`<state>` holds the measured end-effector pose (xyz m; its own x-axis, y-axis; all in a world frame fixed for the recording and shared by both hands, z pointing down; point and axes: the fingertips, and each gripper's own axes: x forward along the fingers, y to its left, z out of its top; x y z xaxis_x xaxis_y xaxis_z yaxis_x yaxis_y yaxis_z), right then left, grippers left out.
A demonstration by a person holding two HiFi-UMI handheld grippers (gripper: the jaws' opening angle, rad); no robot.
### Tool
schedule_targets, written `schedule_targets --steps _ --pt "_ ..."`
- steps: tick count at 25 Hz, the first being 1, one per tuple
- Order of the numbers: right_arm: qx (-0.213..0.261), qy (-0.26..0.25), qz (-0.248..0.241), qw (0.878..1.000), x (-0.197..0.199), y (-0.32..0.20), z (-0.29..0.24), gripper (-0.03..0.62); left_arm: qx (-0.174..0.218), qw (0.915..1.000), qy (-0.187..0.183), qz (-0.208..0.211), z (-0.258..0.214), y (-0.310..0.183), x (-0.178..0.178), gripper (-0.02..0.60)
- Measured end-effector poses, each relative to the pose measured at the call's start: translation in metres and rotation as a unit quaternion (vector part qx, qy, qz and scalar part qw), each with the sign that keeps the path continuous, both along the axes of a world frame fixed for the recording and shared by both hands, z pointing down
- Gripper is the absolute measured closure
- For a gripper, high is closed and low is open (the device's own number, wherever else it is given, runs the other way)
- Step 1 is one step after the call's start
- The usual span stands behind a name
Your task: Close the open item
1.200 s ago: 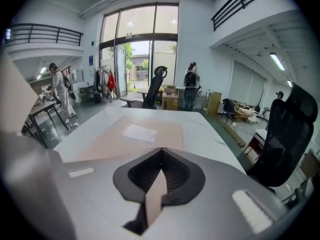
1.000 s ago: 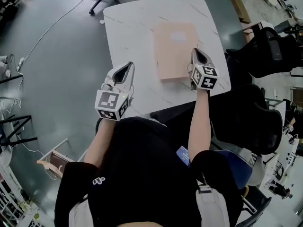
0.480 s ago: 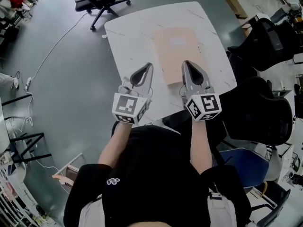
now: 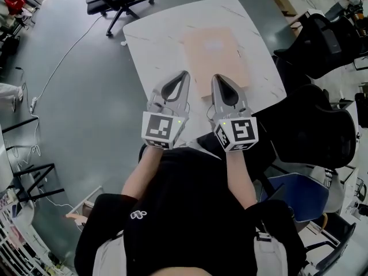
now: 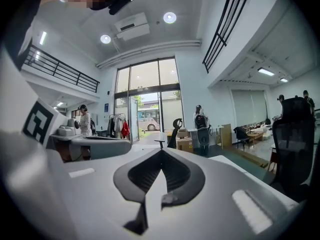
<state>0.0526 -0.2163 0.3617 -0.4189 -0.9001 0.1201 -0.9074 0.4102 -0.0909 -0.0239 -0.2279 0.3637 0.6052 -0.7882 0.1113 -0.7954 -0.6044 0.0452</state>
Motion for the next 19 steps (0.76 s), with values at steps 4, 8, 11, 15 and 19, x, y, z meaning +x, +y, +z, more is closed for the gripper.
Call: schedule_targets --steps 4,8,11,15,19 --pt "0.008 0.002 -0.005 1.000 -0.003 -0.001 -0.004 0.605 0.003 1.0000 0.001 -0.001 -0.001 0.000 -0.001 0.580" --pt "0.010 0.005 -0.014 1.000 -0.010 -0.002 -0.006 0.605 0.003 1.0000 0.002 -0.003 -0.001 -0.002 -0.004 0.580" --pt "0.010 0.007 -0.020 1.000 -0.013 -0.001 -0.006 0.605 0.004 1.0000 0.003 -0.005 -0.003 -0.002 -0.005 0.580" --pt "0.009 0.008 -0.024 1.000 -0.016 0.000 -0.006 0.605 0.003 1.0000 0.004 -0.006 -0.003 0.000 -0.006 0.580" --pt "0.009 0.009 -0.025 1.000 -0.013 0.000 -0.005 0.605 0.000 1.0000 0.003 -0.004 0.001 0.001 -0.002 0.580"
